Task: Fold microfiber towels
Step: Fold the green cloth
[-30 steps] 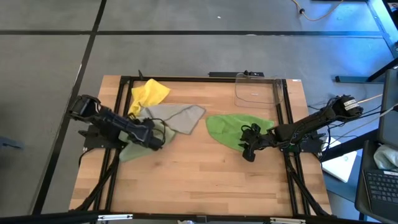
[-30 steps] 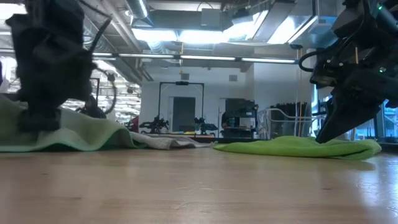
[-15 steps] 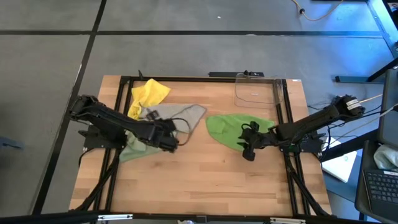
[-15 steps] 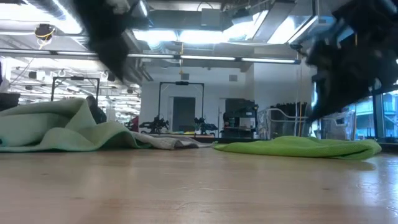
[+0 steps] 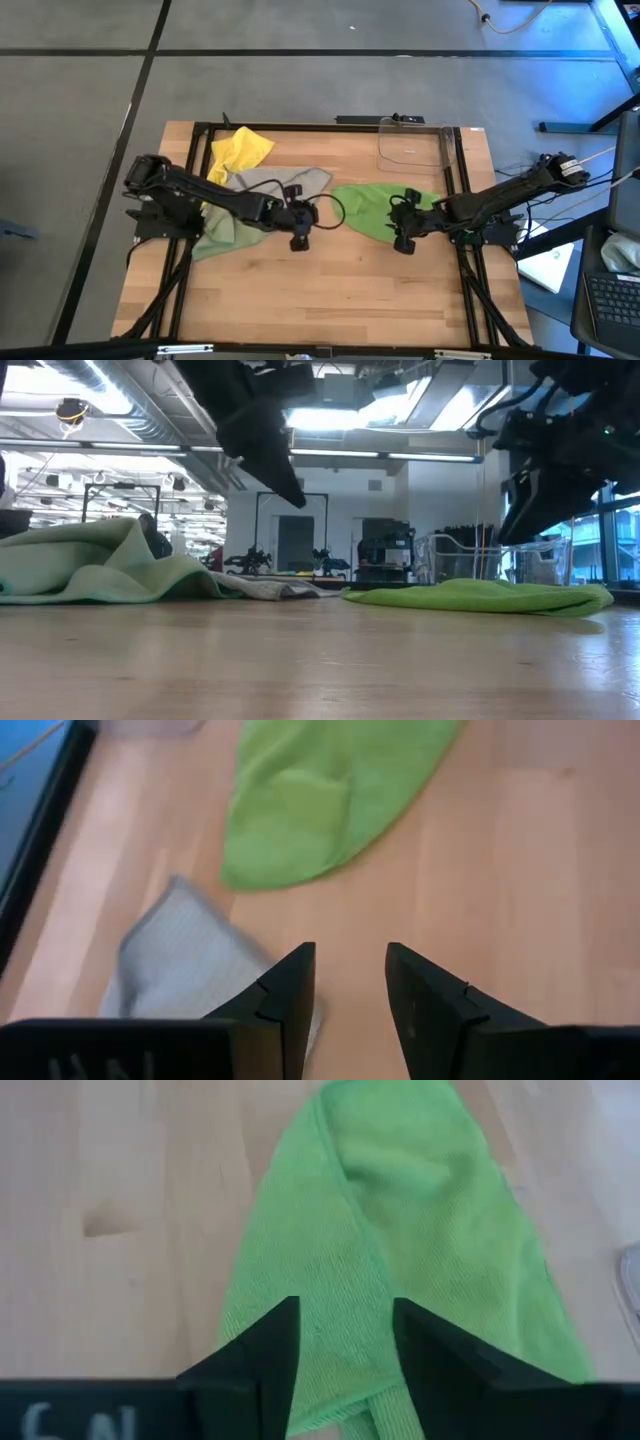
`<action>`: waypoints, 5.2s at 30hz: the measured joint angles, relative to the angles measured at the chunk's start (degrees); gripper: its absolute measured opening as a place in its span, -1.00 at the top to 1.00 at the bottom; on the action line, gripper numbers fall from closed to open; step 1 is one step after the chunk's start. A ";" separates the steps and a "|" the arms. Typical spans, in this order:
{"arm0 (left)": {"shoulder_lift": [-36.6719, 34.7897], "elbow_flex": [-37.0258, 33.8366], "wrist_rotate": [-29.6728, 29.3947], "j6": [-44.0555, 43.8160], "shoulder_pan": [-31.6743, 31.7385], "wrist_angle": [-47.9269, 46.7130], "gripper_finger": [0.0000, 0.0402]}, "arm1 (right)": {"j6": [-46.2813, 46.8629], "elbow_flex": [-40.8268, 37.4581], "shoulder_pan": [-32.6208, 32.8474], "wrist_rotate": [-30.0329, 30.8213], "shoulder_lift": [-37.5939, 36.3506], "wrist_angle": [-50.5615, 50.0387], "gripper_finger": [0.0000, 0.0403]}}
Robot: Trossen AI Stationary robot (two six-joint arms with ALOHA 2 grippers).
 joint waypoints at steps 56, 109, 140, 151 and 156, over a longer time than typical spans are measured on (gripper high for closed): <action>0.52 -25.16 32.09 14.15 13.11 53.63 0.41 | -24.83 23.13 -24.27 -37.66 32.19 -25.86 -0.20; 1.72 -25.16 28.90 20.48 15.09 54.32 0.41 | -25.49 21.30 -27.55 -47.75 31.87 -15.98 -0.13; 1.72 -25.16 31.41 30.13 14.92 55.48 0.41 | -16.33 25.41 -20.46 -51.35 31.87 -24.26 0.97; 1.74 -25.09 41.43 43.39 11.83 56.31 0.41 | -15.66 37.18 -18.63 -46.58 31.85 -30.17 0.98; 1.79 -23.10 39.82 48.53 11.54 56.17 0.40 | -16.36 41.96 -17.54 -44.41 31.76 -30.56 0.99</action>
